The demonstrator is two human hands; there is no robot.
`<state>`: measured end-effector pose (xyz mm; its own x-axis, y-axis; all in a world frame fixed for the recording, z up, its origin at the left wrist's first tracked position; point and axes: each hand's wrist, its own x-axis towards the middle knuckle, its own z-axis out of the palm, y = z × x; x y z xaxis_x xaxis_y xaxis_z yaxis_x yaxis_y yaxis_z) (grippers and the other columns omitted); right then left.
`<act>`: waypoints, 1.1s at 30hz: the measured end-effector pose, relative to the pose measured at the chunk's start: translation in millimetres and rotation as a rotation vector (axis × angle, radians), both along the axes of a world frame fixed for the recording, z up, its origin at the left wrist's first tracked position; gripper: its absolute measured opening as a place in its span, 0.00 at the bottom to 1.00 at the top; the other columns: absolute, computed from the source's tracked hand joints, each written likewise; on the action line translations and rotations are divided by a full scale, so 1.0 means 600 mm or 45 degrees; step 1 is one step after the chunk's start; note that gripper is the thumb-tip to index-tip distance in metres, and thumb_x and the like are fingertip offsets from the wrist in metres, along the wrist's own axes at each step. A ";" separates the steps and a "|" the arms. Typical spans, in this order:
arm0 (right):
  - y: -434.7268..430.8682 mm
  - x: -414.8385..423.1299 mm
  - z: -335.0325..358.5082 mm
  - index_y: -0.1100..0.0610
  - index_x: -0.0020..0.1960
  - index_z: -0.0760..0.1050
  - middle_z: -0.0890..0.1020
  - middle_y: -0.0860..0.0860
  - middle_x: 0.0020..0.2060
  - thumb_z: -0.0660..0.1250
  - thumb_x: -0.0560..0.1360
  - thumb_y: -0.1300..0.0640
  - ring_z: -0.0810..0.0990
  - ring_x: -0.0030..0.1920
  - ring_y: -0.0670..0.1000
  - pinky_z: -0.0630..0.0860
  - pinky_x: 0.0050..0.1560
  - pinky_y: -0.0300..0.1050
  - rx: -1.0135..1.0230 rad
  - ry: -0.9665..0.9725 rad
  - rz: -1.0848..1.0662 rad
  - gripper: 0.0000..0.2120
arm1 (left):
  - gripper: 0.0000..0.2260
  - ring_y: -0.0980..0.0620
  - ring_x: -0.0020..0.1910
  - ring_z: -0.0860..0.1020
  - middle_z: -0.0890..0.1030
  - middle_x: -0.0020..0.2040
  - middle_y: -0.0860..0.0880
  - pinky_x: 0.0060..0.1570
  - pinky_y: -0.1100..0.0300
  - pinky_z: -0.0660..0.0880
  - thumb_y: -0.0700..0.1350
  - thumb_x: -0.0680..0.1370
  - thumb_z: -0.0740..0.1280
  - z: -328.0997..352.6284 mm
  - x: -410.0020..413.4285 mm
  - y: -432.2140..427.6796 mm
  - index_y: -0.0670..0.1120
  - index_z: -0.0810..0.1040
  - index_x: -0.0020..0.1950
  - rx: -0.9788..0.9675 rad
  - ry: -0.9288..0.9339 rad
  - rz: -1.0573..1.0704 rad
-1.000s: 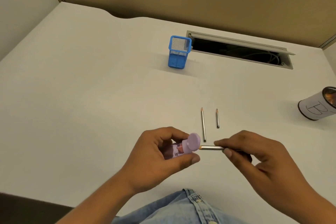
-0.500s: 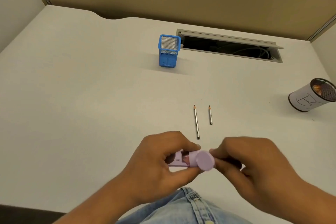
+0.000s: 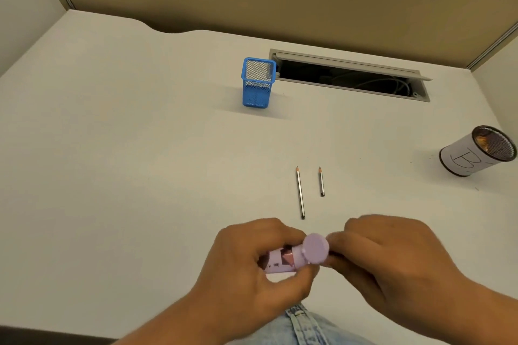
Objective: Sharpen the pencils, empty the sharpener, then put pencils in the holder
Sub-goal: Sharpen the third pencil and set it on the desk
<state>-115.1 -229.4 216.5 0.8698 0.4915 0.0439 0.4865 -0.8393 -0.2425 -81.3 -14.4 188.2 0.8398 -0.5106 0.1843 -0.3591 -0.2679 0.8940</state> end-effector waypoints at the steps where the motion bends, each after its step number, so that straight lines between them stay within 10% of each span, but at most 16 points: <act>1: 0.008 0.001 0.004 0.48 0.41 0.80 0.77 0.45 0.29 0.58 0.79 0.43 0.73 0.28 0.48 0.69 0.26 0.43 0.117 0.187 -0.112 0.16 | 0.05 0.58 0.33 0.78 0.83 0.38 0.57 0.31 0.68 0.72 0.46 0.71 0.76 -0.002 -0.001 0.001 0.51 0.84 0.46 0.054 -0.199 -0.020; 6: 0.011 0.009 0.016 0.53 0.35 0.79 0.68 0.46 0.21 0.68 0.77 0.48 0.64 0.23 0.44 0.62 0.26 0.36 0.815 1.599 -0.647 0.15 | 0.05 0.52 0.29 0.78 0.84 0.41 0.53 0.24 0.59 0.74 0.49 0.73 0.74 -0.021 -0.013 0.013 0.51 0.83 0.48 0.214 -0.606 -0.261; 12: 0.003 0.010 0.027 0.44 0.46 0.76 0.77 0.43 0.32 0.65 0.76 0.44 0.69 0.31 0.43 0.65 0.31 0.33 0.381 0.525 -0.246 0.06 | 0.05 0.61 0.30 0.76 0.82 0.35 0.58 0.31 0.69 0.71 0.48 0.70 0.76 -0.003 -0.001 0.008 0.56 0.85 0.45 -0.057 0.196 -0.011; 16: -0.007 0.019 0.022 0.55 0.44 0.83 0.78 0.51 0.32 0.63 0.79 0.51 0.70 0.29 0.55 0.68 0.25 0.46 -0.088 -0.239 0.131 0.13 | 0.03 0.62 0.29 0.72 0.80 0.32 0.59 0.32 0.70 0.68 0.48 0.71 0.76 0.008 0.006 0.001 0.52 0.86 0.44 -0.231 0.575 -0.006; 19: 0.007 0.018 0.022 0.50 0.39 0.80 0.74 0.48 0.27 0.60 0.80 0.46 0.69 0.27 0.52 0.63 0.26 0.42 -0.008 -0.024 0.022 0.16 | 0.03 0.62 0.30 0.72 0.78 0.33 0.59 0.32 0.69 0.68 0.47 0.73 0.74 0.008 0.017 0.003 0.52 0.85 0.46 -0.088 0.099 -0.060; 24: 0.018 0.026 0.018 0.51 0.32 0.79 0.65 0.49 0.24 0.67 0.72 0.36 0.58 0.27 0.50 0.56 0.29 0.42 0.855 1.226 -0.630 0.20 | 0.04 0.49 0.27 0.74 0.81 0.36 0.52 0.21 0.59 0.70 0.48 0.76 0.69 0.007 0.043 0.016 0.50 0.83 0.47 0.383 -0.799 -0.357; 31: -0.006 0.028 0.025 0.50 0.49 0.81 0.78 0.46 0.33 0.65 0.78 0.50 0.70 0.31 0.51 0.66 0.29 0.42 0.087 -0.093 0.041 0.08 | 0.05 0.60 0.30 0.73 0.78 0.33 0.60 0.32 0.71 0.67 0.46 0.73 0.74 0.007 0.045 0.005 0.53 0.85 0.47 -0.117 0.295 -0.173; 33: -0.012 0.027 0.015 0.56 0.47 0.84 0.75 0.50 0.30 0.64 0.78 0.53 0.67 0.29 0.54 0.61 0.29 0.43 -0.006 -0.259 0.205 0.11 | 0.04 0.60 0.30 0.72 0.78 0.32 0.59 0.32 0.70 0.66 0.48 0.73 0.74 0.004 0.038 0.003 0.52 0.85 0.47 -0.150 0.281 -0.197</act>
